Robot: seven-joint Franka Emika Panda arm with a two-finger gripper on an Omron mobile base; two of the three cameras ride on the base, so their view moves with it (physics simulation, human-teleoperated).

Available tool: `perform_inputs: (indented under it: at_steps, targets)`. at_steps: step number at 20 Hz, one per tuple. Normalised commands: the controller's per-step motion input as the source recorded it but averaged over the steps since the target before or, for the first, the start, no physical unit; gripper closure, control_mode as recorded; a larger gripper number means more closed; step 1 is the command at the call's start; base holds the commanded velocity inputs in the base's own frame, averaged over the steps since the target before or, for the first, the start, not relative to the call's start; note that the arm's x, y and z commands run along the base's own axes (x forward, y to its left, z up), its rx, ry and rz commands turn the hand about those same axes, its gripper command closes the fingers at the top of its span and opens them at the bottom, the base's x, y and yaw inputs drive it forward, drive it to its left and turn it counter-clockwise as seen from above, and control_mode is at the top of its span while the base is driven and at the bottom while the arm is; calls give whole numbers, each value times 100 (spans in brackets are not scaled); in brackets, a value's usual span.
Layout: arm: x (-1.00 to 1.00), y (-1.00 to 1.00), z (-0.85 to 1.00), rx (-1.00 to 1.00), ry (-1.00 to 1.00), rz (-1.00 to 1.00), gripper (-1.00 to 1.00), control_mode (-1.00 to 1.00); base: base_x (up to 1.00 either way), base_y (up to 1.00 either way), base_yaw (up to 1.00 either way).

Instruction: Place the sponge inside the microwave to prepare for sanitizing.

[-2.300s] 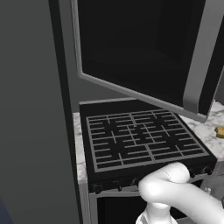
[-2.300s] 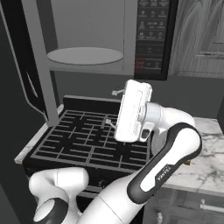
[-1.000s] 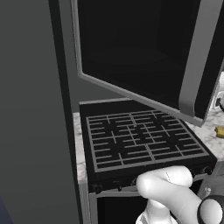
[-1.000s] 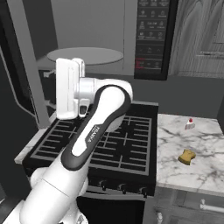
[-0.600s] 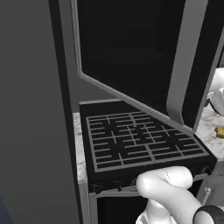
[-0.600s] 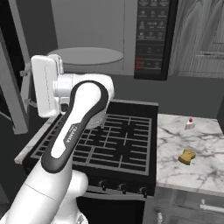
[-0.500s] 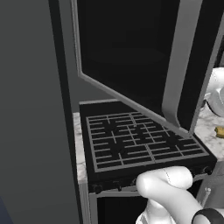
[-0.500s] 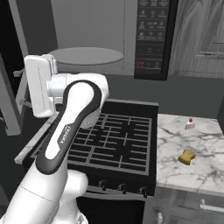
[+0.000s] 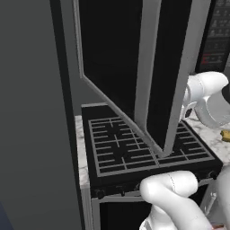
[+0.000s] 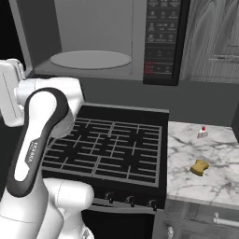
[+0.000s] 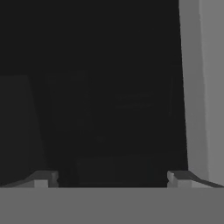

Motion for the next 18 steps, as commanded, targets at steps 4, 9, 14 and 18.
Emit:
perform_inputs:
  at_steps: [4, 9, 14, 18]
  targets:
    - [-25, 61, 0, 0, 0, -3, -100, -100, 0, 0, 0]
    - [-42, 37, 0, 0, -2, -6, -100, -100, 0, 0, 0]
    - [-39, 12, 0, 0, -5, -5, -100, -100, 0, 0, 0]
    - [-28, 0, 0, 0, -6, -8, -100, -100, 0, 0, 0]
